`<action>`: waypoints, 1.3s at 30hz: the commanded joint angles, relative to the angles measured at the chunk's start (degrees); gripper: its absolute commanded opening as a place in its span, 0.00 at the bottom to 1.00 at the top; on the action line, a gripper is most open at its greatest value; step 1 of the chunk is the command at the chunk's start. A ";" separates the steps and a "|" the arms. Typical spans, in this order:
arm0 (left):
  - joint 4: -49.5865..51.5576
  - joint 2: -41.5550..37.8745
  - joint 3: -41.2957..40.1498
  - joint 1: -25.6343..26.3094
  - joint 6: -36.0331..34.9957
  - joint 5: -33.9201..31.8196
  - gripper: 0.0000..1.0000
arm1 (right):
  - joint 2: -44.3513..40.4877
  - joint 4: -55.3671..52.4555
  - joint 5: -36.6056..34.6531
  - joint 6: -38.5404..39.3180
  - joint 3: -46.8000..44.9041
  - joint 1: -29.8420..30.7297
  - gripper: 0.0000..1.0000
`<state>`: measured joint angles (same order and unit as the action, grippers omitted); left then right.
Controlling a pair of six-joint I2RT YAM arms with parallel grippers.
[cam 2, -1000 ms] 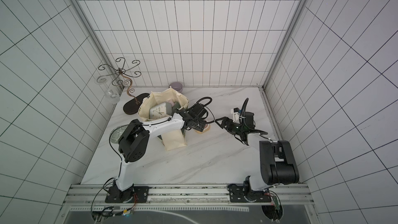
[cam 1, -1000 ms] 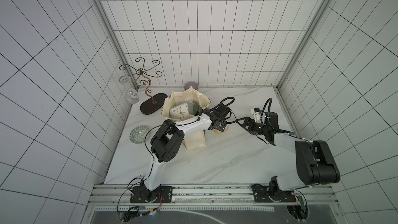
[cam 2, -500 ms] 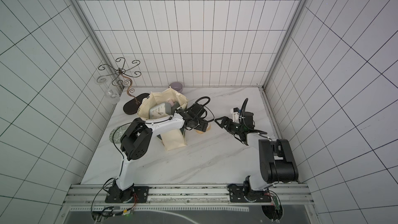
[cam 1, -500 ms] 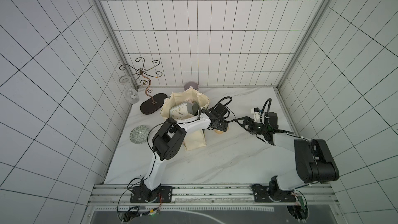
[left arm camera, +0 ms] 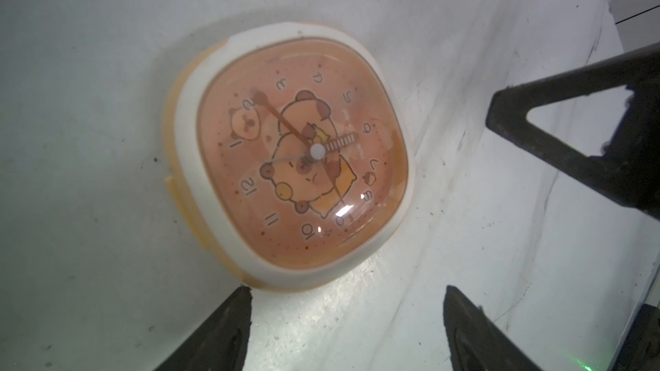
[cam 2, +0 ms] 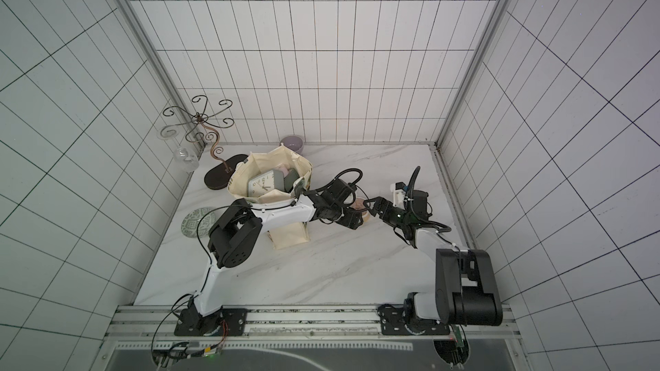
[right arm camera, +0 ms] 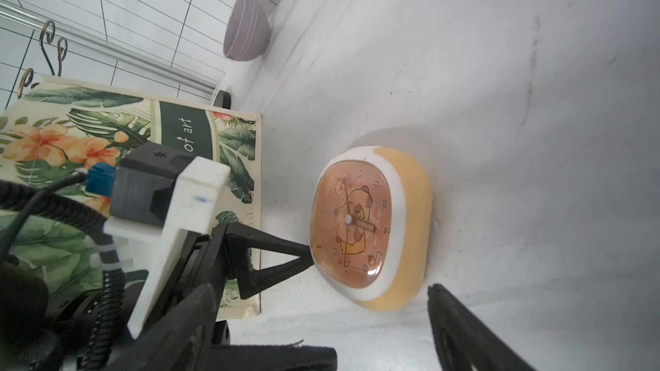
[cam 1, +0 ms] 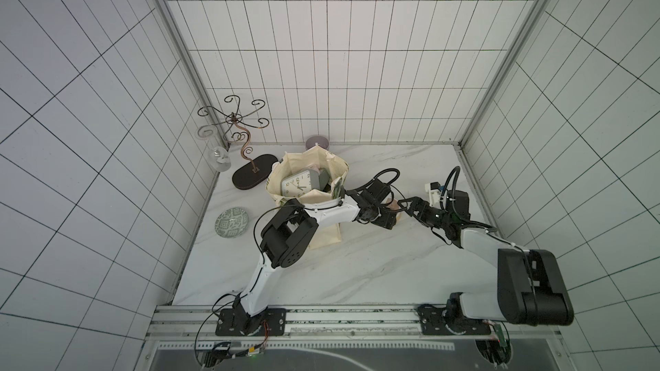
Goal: Put the alarm clock into the canvas bag
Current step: Pick up the alarm from the center of the board.
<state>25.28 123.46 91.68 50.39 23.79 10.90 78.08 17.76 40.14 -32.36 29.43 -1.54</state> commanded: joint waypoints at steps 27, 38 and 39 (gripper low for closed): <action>-9.55 5.09 3.00 -4.98 3.46 2.82 0.63 | 15.85 8.11 10.90 -4.22 2.65 -2.23 0.72; -9.70 6.71 3.44 -5.68 3.30 4.07 0.54 | 21.81 13.71 11.71 -8.45 4.77 -2.29 0.69; -9.72 6.79 3.38 -5.73 3.30 4.17 0.54 | 22.14 14.76 11.69 -9.31 4.55 -2.32 0.69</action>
<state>16.49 127.74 93.67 45.04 27.05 13.98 98.83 29.28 51.33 -39.00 31.51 -3.46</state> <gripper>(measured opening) 0.541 0.690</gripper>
